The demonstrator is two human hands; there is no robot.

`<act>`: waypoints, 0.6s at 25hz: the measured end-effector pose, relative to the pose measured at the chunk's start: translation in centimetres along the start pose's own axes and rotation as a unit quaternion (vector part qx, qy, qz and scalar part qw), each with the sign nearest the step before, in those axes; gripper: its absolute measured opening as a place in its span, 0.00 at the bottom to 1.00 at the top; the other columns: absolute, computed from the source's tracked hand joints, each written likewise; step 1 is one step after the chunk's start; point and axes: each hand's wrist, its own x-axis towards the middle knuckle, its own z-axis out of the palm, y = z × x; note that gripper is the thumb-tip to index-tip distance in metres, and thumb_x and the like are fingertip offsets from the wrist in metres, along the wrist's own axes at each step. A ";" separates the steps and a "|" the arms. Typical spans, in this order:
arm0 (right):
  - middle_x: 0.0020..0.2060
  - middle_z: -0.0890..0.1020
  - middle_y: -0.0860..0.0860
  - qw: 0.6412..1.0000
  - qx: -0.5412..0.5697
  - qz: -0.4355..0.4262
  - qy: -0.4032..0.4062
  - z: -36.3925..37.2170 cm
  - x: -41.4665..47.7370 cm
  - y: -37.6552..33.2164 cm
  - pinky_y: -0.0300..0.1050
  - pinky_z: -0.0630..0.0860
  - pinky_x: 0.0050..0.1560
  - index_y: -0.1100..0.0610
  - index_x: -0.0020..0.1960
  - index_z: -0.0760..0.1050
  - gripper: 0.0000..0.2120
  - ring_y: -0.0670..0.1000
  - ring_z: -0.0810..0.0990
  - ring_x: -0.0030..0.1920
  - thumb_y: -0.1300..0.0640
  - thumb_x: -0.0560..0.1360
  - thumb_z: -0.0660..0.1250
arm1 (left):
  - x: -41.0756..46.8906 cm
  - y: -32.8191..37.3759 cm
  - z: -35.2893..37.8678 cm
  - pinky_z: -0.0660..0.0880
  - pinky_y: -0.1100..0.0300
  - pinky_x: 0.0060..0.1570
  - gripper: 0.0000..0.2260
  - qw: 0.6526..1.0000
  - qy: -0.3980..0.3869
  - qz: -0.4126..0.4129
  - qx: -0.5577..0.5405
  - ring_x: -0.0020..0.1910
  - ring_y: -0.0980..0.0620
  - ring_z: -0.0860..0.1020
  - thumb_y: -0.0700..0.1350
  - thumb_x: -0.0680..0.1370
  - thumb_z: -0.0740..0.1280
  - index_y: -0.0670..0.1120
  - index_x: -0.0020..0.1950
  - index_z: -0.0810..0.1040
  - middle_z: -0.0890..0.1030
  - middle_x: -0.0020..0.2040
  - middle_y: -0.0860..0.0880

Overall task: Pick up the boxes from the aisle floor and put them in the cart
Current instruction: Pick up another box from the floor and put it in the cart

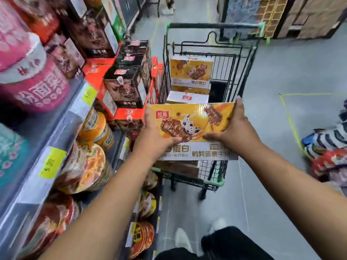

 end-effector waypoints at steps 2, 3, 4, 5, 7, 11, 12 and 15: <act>0.72 0.67 0.57 1.000 0.004 0.016 0.003 0.1 4.4 -0.1 0.52 0.71 0.62 0.52 0.78 0.34 0.69 0.59 0.70 0.68 0.40 0.57 0.81 | 4.8 1.0 0.5 0.69 0.47 0.67 0.61 1.000 -0.007 -0.002 0.019 0.68 0.43 0.72 0.56 0.64 0.80 0.60 0.76 0.34 0.67 0.75 0.44; 0.72 0.68 0.57 1.000 0.008 0.024 0.002 0.1 6.6 -0.1 0.52 0.71 0.61 0.52 0.78 0.35 0.68 0.60 0.71 0.68 0.41 0.58 0.81 | 7.1 1.4 0.9 0.69 0.45 0.67 0.61 1.000 -0.008 0.001 0.020 0.68 0.43 0.72 0.57 0.62 0.81 0.61 0.76 0.34 0.68 0.74 0.45; 0.71 0.68 0.57 0.999 0.009 0.031 -0.001 0.1 8.9 0.0 0.51 0.71 0.61 0.53 0.78 0.36 0.67 0.60 0.71 0.67 0.41 0.58 0.81 | 9.2 1.7 1.3 0.69 0.44 0.68 0.62 1.000 -0.007 0.003 0.015 0.69 0.43 0.72 0.59 0.61 0.81 0.61 0.75 0.35 0.69 0.74 0.46; 0.71 0.68 0.57 0.999 0.008 0.035 -0.005 -0.1 10.9 0.0 0.51 0.71 0.61 0.54 0.78 0.37 0.66 0.60 0.71 0.67 0.42 0.59 0.81 | 11.2 2.0 1.8 0.68 0.44 0.68 0.62 1.000 -0.007 0.005 0.005 0.69 0.44 0.71 0.58 0.60 0.81 0.61 0.75 0.35 0.69 0.74 0.46; 0.72 0.68 0.57 0.999 0.010 0.040 -0.013 -0.2 14.5 0.1 0.51 0.71 0.61 0.55 0.78 0.40 0.64 0.60 0.71 0.67 0.42 0.59 0.81 | 14.7 2.9 2.7 0.66 0.50 0.69 0.61 1.000 -0.008 -0.009 -0.001 0.69 0.44 0.71 0.53 0.63 0.82 0.56 0.78 0.36 0.69 0.73 0.44; 0.72 0.68 0.58 0.998 0.024 0.049 -0.023 0.6 21.9 0.2 0.51 0.71 0.62 0.55 0.78 0.41 0.62 0.60 0.71 0.68 0.43 0.60 0.81 | 22.1 4.0 4.0 0.62 0.62 0.60 0.59 0.999 -0.009 -0.035 -0.014 0.71 0.45 0.69 0.47 0.66 0.81 0.50 0.79 0.38 0.69 0.73 0.46; 0.72 0.67 0.58 0.998 0.026 0.057 -0.025 0.9 23.6 0.1 0.51 0.71 0.62 0.55 0.78 0.40 0.62 0.60 0.71 0.68 0.44 0.61 0.80 | 24.0 4.1 4.2 0.61 0.62 0.60 0.58 0.999 -0.014 -0.043 -0.019 0.71 0.45 0.68 0.47 0.66 0.81 0.50 0.79 0.39 0.69 0.74 0.46; 0.69 0.70 0.57 0.997 0.035 0.068 -0.025 2.4 27.7 0.0 0.52 0.72 0.62 0.54 0.77 0.42 0.61 0.60 0.73 0.65 0.45 0.61 0.81 | 28.5 3.9 4.5 0.61 0.56 0.69 0.56 0.997 -0.039 -0.067 -0.003 0.73 0.43 0.65 0.47 0.68 0.80 0.47 0.79 0.39 0.65 0.76 0.43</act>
